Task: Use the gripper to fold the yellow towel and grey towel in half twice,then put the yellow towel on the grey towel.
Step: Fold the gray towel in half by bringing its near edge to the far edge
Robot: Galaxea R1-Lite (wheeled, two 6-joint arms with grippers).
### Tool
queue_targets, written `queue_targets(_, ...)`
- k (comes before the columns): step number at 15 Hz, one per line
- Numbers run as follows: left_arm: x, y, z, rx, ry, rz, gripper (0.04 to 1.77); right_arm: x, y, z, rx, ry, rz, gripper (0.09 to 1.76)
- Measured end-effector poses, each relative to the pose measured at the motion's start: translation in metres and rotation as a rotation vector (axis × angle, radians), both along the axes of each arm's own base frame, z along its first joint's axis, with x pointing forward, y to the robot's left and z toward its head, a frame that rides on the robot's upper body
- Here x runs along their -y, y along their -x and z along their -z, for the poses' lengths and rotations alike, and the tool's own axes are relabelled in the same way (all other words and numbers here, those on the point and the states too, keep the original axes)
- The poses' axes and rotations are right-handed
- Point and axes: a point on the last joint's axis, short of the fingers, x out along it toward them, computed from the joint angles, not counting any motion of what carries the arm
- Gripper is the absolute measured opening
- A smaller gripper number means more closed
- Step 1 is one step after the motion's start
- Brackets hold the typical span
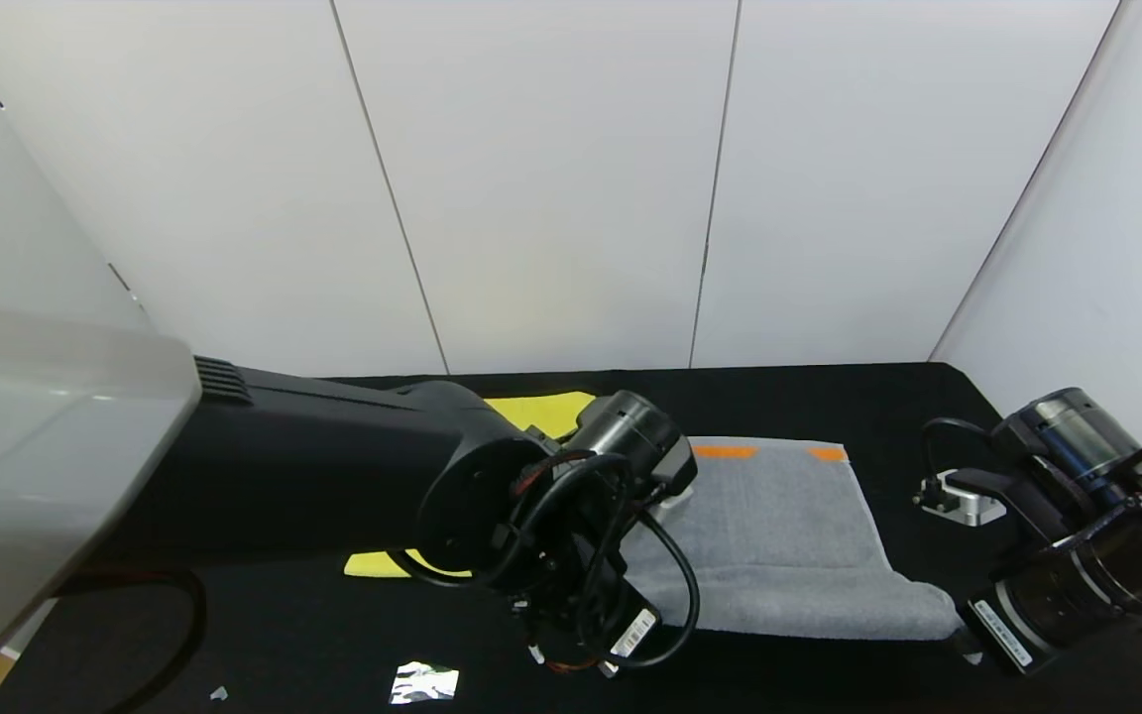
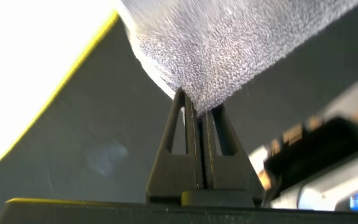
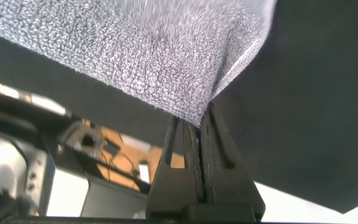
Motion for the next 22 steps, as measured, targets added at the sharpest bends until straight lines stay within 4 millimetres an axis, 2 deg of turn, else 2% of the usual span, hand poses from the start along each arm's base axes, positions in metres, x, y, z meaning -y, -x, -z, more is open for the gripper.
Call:
queue_targets(5,0.004,-0.028,-0.008,0.057,0.063,-0.054,0.12,0.0,-0.025,-0.006,0.103,-0.026,0.086,0.13)
queue_targets(11,0.006,-0.058,-0.01,0.093,0.106,-0.116,0.12,-0.003,-0.054,0.011,0.179,-0.041,0.151,0.13)
queue_targets(16,0.011,-0.091,0.003,0.11,0.126,-0.159,0.12,-0.002,-0.078,0.017,0.202,-0.051,0.186,0.13)
queue_targets(22,0.014,-0.12,0.015,0.134,0.145,-0.19,0.15,0.006,-0.103,0.025,0.209,-0.049,0.22,0.13)
